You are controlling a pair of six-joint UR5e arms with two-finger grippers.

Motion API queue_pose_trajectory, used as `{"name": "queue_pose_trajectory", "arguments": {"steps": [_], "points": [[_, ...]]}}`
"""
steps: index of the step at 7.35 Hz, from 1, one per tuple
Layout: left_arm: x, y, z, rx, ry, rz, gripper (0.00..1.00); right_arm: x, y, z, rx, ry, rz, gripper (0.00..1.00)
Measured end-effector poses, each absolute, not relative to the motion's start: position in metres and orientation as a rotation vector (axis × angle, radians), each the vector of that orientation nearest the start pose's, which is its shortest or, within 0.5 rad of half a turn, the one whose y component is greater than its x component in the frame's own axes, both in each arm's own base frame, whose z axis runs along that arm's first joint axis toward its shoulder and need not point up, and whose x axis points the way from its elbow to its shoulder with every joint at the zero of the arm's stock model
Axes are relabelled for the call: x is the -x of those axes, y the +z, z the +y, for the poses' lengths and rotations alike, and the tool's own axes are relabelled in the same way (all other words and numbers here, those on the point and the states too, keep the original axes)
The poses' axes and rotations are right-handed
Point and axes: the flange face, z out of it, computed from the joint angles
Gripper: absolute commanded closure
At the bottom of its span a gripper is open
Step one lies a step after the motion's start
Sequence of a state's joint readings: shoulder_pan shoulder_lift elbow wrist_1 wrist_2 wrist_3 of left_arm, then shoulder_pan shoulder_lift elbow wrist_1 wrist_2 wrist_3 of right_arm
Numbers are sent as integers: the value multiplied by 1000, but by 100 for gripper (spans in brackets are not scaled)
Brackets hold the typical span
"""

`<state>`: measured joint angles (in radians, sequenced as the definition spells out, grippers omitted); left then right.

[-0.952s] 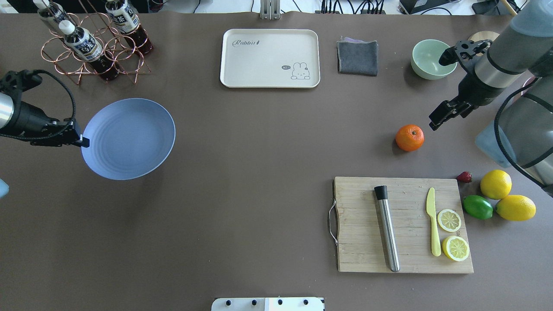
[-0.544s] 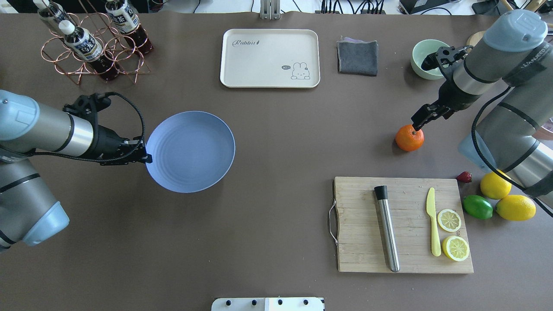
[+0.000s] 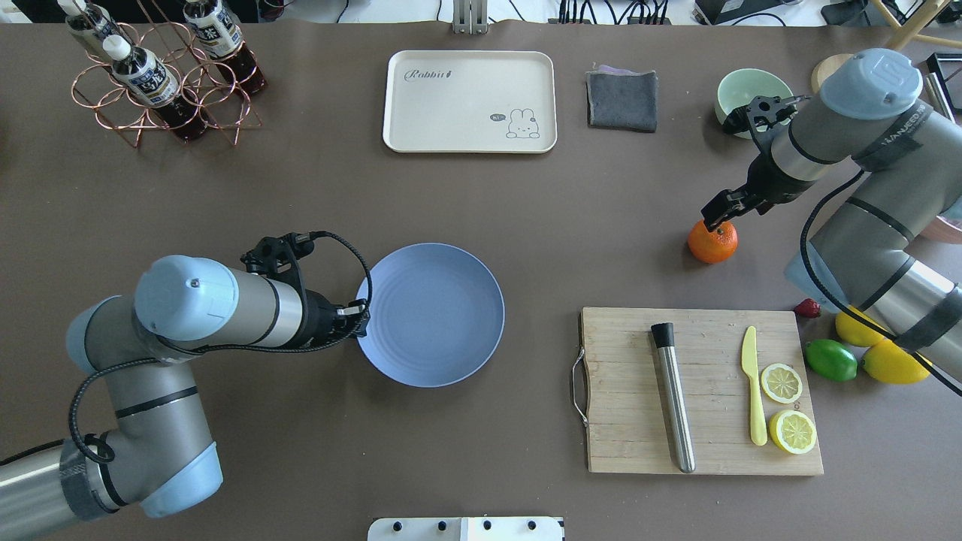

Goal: Pick orange to plate
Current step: 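Grasp the orange with the right gripper, carry it over the plate while left withdraws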

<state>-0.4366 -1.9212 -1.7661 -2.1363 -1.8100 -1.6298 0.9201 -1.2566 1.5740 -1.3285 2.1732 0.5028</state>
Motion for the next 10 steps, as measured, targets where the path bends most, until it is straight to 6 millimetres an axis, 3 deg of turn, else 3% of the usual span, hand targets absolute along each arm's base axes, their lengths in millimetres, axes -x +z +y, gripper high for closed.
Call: {"name": "queue_pose_trajectory", "arguments": {"steps": [1, 3, 6, 8, 9, 10], "points": [[-528, 295, -346, 0, -314, 1115, 100, 330, 456, -546, -127, -290, -794, 0], [-551, 283, -327, -5, -318, 1098, 100, 351, 453, -534, -111, -278, -795, 1], [-561, 280, -315, -14, -322, 1097, 100, 359, 461, -529, -133, -289, -772, 2], [-562, 280, -314, -15, -322, 1097, 100, 359, 465, -529, -132, -286, -764, 14], [-562, 280, -313, -14, -321, 1096, 100, 360, 469, -529, -128, -284, -759, 28], [-562, 280, -312, -13, -321, 1096, 30, 361, 470, -529, -126, -285, -757, 76]]}}
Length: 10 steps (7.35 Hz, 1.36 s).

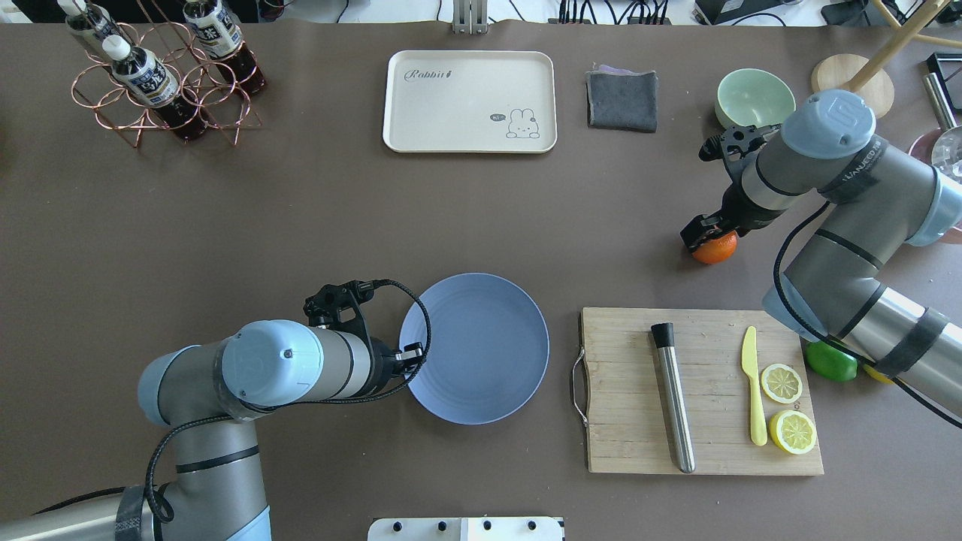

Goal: Pick orange to plate
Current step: 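Grasp the orange with the right gripper, carry it over the plate while left withdraws, then lower the orange onto the blue plate and open the right gripper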

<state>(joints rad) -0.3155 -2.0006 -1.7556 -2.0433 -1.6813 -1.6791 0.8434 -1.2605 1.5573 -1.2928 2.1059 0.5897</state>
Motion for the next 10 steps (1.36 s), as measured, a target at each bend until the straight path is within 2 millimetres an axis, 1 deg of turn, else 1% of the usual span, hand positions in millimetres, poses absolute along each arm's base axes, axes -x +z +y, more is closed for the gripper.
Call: {"name": "queue_pose_trajectory", "arguments": {"steps": [1, 2, 3, 4, 5, 6, 7, 8, 9, 10], "points": [[-562, 280, -312, -13, -319, 1096, 3, 361, 469, -529, -126, -285, -758, 100], [-559, 278, -313, -13, -318, 1102, 3, 362, 464, -531, -129, -286, -764, 100], [-551, 273, -318, -14, -319, 1114, 3, 362, 453, -534, -138, -285, -775, 100], [-534, 269, -333, -10, -319, 1127, 3, 367, 433, -539, -154, -278, -796, 100], [-507, 272, -356, -1, -312, 1132, 3, 382, 402, -539, -161, -255, -829, 100], [-473, 283, -381, 2, -289, 1129, 3, 408, 366, -528, -151, -222, -870, 100], [-441, 297, -405, -3, -259, 1121, 3, 439, 322, -510, -131, -190, -906, 100], [-414, 309, -426, -15, -232, 1113, 3, 475, 277, -485, -111, -164, -922, 100], [-389, 321, -447, -25, -207, 1104, 3, 507, 243, -458, -100, -145, -924, 100], [-369, 334, -465, -31, -190, 1094, 3, 534, 224, -432, -99, -139, -920, 100]]}}
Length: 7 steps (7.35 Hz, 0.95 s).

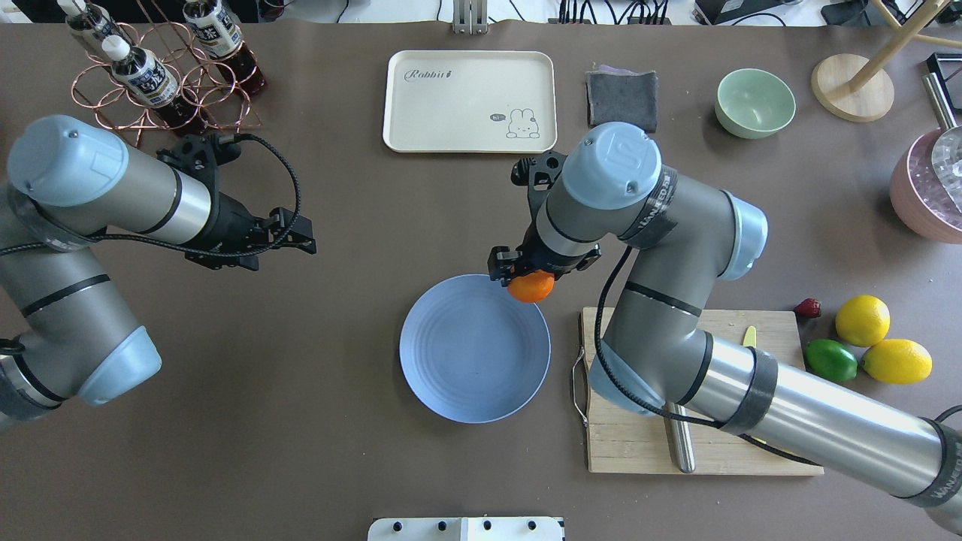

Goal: Pick orange to plate
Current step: 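Lower the orange onto the blue plate and open the right gripper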

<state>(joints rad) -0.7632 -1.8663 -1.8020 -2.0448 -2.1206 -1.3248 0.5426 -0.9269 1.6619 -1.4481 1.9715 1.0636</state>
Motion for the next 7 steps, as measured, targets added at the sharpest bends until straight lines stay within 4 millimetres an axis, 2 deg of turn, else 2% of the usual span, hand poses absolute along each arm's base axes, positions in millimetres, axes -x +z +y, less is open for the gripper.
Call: {"name": "queue_pose_trajectory", "arguments": {"steps": [2, 4, 5, 6, 7], "points": [[-347, 349, -485, -47, -180, 1080, 3, 574, 209, -395, -113, -148, -903, 100], [-343, 352, -489, -47, -179, 1078, 3, 596, 204, -378, -119, -156, -891, 100], [-343, 353, -489, -46, -179, 1078, 3, 604, 206, -373, -121, -159, -880, 90], [-342, 353, -489, -45, -179, 1077, 3, 608, 208, -370, -122, -162, -872, 44], [-342, 354, -489, -44, -180, 1076, 3, 611, 209, -367, -121, -165, -869, 2]]}}
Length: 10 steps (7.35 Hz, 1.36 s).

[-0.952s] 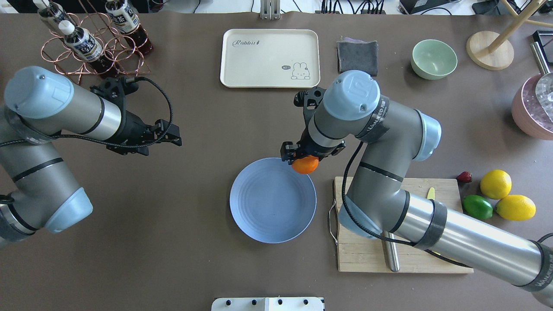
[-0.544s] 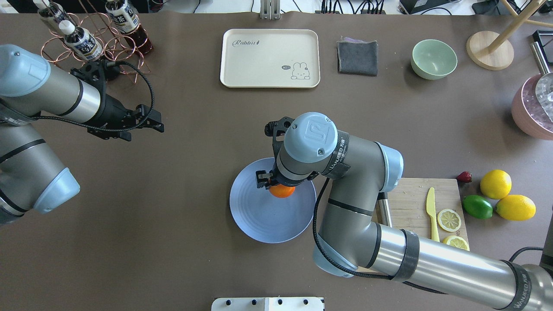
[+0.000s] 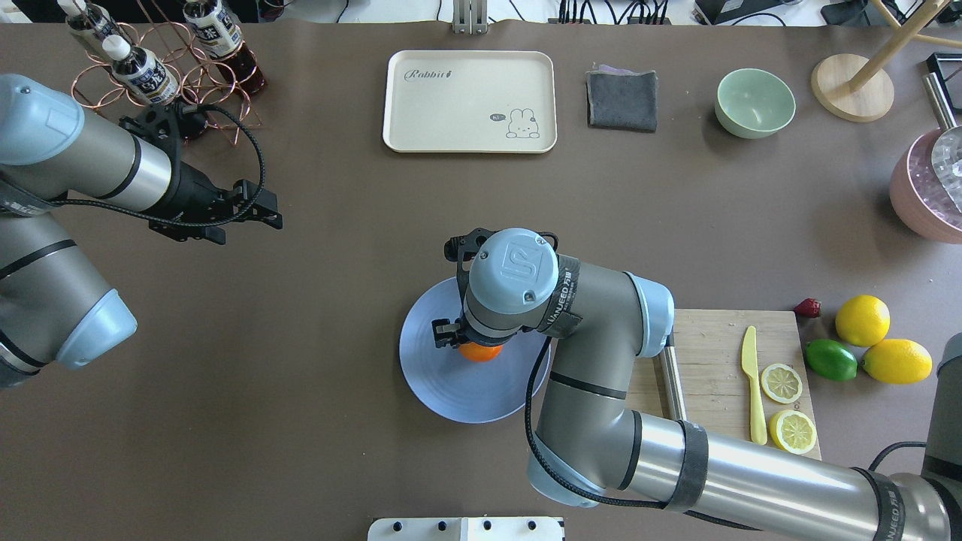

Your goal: Pick orange to plate

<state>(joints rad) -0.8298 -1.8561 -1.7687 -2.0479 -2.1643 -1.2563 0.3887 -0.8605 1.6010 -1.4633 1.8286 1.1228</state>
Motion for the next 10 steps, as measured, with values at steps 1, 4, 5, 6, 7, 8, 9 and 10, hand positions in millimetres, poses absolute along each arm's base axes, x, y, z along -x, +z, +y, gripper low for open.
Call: {"name": "queue_pose_trajectory", "arguments": {"steps": [1, 4, 5, 6, 7, 8, 9, 10], "points": [[-342, 355, -489, -43, -181, 1075, 3, 613, 209, -364, -122, -168, -869, 1], [-336, 360, -491, -37, -185, 1069, 3, 609, 205, -363, -134, -168, -877, 1], [-320, 364, -500, -35, -174, 1066, 3, 585, 202, -379, -139, -146, -884, 0], [-297, 371, -513, -42, -144, 1051, 3, 541, 209, -411, -130, -120, -880, 0], [-264, 382, -528, -58, -105, 1020, 3, 479, 229, -456, -121, -118, -873, 0], [-220, 402, -541, -78, -59, 984, 3, 411, 262, -498, -119, -141, -863, 0], [-174, 429, -547, -102, -10, 950, 3, 345, 305, -530, -122, -171, -848, 0], [-125, 460, -548, -126, 37, 910, 3, 279, 356, -548, -126, -202, -827, 0]]}}
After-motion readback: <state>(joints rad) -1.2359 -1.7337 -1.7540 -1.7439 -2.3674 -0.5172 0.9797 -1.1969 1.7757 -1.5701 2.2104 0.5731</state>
